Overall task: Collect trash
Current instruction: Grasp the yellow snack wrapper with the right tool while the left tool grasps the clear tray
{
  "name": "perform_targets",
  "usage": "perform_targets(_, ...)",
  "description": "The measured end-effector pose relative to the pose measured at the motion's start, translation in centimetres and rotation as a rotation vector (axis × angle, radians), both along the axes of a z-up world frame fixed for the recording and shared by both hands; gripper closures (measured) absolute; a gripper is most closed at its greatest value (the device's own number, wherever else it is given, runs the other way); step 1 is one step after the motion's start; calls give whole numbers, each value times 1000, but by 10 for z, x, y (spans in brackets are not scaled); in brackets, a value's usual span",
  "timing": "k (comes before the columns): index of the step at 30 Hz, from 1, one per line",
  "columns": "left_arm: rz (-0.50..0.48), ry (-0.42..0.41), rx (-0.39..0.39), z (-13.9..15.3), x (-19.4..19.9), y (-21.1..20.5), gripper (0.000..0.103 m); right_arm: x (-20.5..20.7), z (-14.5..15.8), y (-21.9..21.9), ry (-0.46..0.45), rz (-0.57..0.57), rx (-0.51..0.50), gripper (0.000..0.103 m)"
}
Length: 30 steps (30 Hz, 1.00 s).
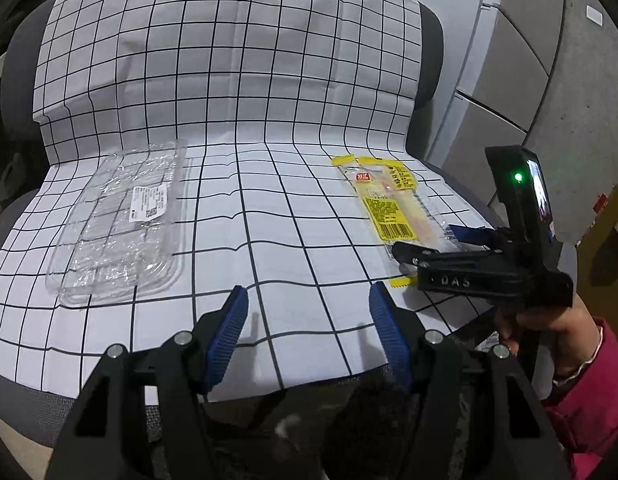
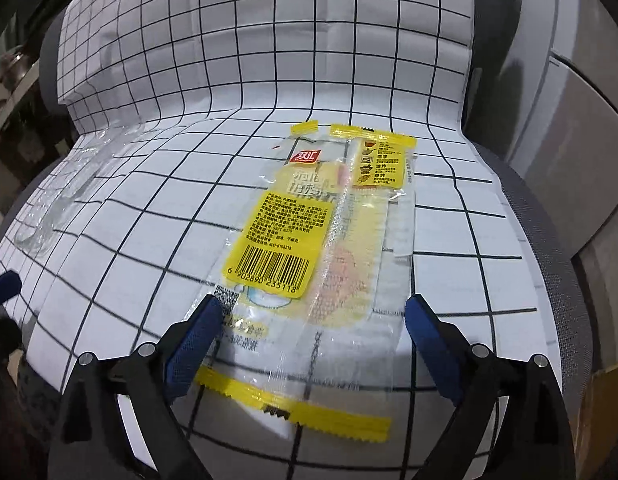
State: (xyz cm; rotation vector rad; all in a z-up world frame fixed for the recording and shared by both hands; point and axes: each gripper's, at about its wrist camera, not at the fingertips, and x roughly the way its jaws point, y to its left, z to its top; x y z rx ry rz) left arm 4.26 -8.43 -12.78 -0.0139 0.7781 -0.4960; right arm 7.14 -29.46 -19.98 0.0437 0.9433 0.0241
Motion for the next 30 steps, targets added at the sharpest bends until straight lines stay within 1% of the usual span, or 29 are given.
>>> perform_targets(1,2,-1,-2,0,-1,1,42,1,0,1,-3,0,3,17)
perform_targets(2,5,0,-4,0,-1,3,42,0,2,1,-11,-5,-1,37)
perform_targets(3,9,0,-6,0,-2,5,42,0,4,2,-21,-12,-9,59)
perform_targets(4,12,0,-8,0,-3,6,42,-2,8,1,-33,-20,-2,66)
perform_targets(5,17,-1,-10,0,-4,9,42,-3,11,0,-39,-18,29,80)
perform_targets(6,23,-3,-11,0,-4,11,42,-5,16,-1,-53,-15,65,87)
perform_targets(8,33,-5,-18,1,-5,17,42,-12,30,-2,-104,-14,104,94)
perform_targets(9,39,-6,-21,1,-5,20,42,-14,36,-1,-128,-9,116,99)
perform_targets(10,43,-8,-23,2,-5,22,42,-19,46,0,-158,-1,127,100)
perform_targets(12,57,-17,-28,5,-5,29,42,-26,62,4,-205,-7,104,101)
perform_targets(13,62,-22,-30,7,-6,33,42,-32,75,6,-242,-11,82,101)
perform_targets(15,83,-36,-38,13,-6,44,42,-39,91,11,-281,-21,31,101)
perform_targets(17,110,-47,-48,18,-5,56,42,-44,107,15,-296,-20,-18,101)
perform_targets(19,143,-57,-53,22,-3,70,42,-48,117,20,-286,-13,-64,101)
perform_targets(21,199,-67,-60,26,1,90,42,-51,119,26,-267,3,-112,101)
perform_targets(24,272,-65,-63,28,10,114,42,-51,109,32,-228,22,-135,100)
perform_targets(27,321,-52,-48,26,19,133,42,-43,89,34,-160,29,-111,100)
perform_targets(30,355,-33,-33,22,32,146,42,-40,81,33,-133,23,-78,100)
